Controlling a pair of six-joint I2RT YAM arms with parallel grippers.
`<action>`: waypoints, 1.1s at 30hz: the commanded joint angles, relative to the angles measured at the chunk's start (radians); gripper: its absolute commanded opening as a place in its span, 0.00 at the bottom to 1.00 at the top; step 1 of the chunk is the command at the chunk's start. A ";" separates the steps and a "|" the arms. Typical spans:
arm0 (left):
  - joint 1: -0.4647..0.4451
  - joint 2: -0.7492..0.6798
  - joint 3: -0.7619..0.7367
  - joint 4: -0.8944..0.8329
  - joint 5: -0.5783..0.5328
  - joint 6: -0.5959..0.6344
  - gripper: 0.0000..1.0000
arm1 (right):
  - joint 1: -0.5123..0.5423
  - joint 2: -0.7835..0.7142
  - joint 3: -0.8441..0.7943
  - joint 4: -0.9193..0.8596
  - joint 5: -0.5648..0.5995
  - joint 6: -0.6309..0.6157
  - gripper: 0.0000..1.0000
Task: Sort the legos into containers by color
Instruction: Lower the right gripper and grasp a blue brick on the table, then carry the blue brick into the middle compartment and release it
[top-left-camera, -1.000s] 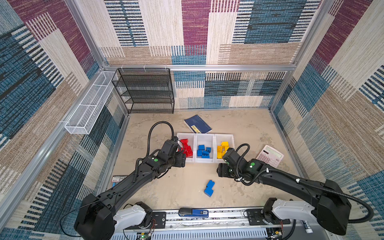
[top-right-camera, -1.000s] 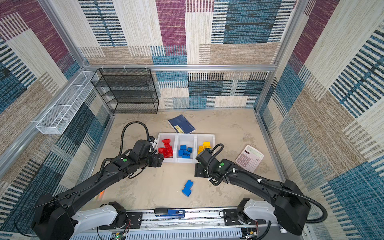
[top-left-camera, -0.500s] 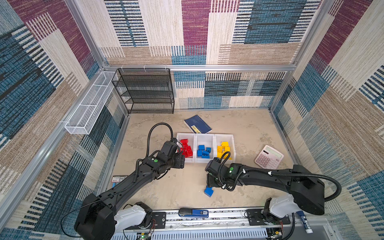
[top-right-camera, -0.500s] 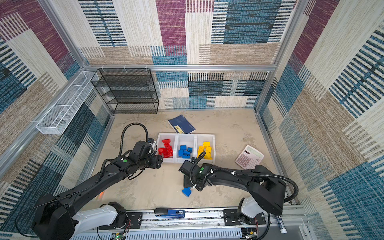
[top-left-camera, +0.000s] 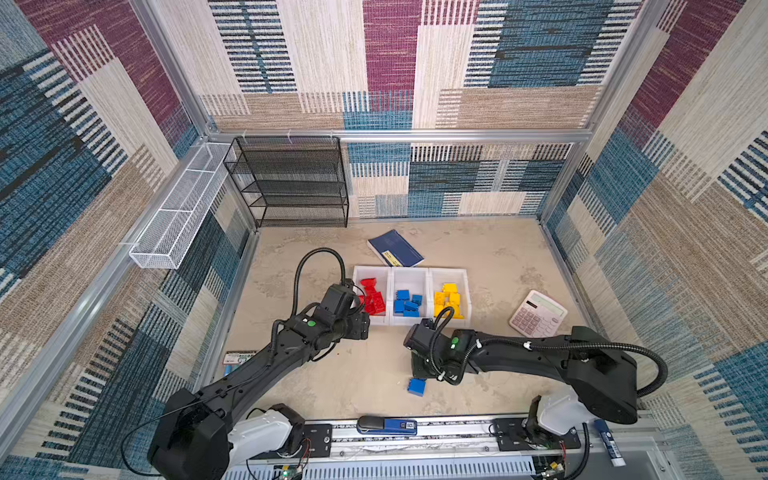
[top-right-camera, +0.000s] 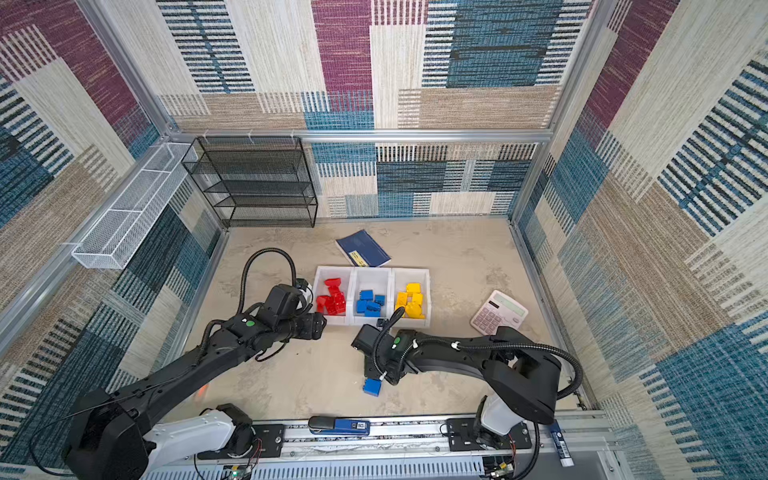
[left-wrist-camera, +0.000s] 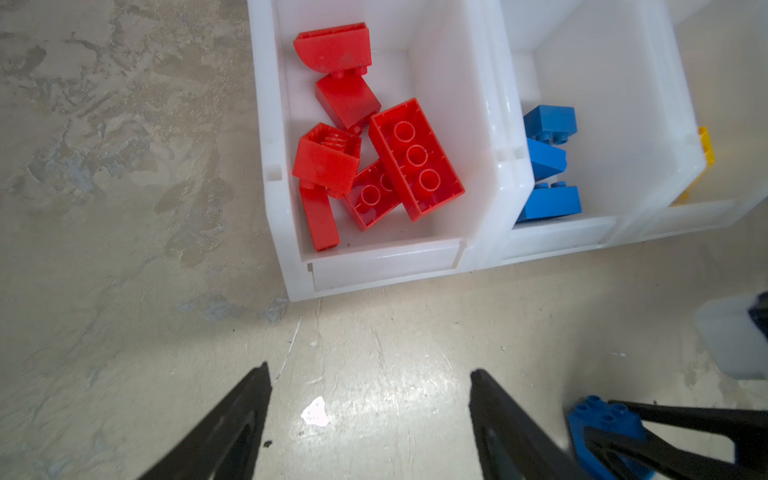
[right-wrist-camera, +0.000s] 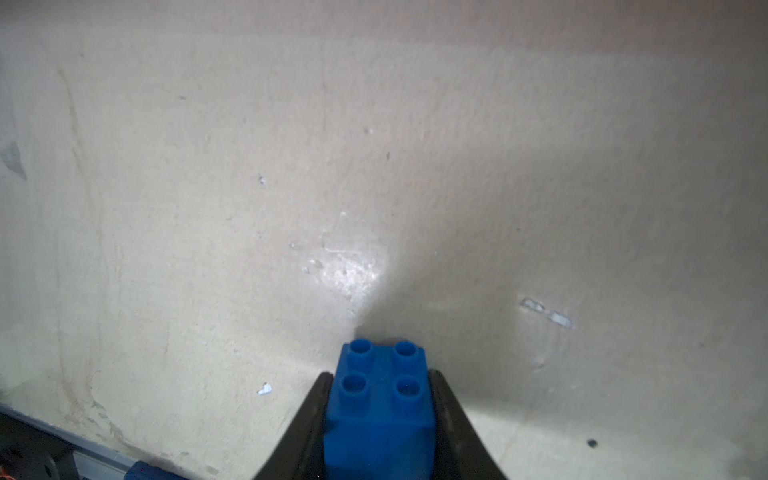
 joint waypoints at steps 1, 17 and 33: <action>0.001 -0.006 -0.002 0.006 -0.002 -0.016 0.78 | -0.005 -0.013 0.014 0.003 0.043 -0.002 0.32; 0.001 -0.017 -0.016 -0.003 0.062 -0.055 0.78 | -0.347 0.095 0.415 -0.010 0.109 -0.469 0.36; -0.001 0.005 -0.008 -0.018 0.109 -0.052 0.78 | -0.356 0.046 0.370 0.009 0.112 -0.438 0.82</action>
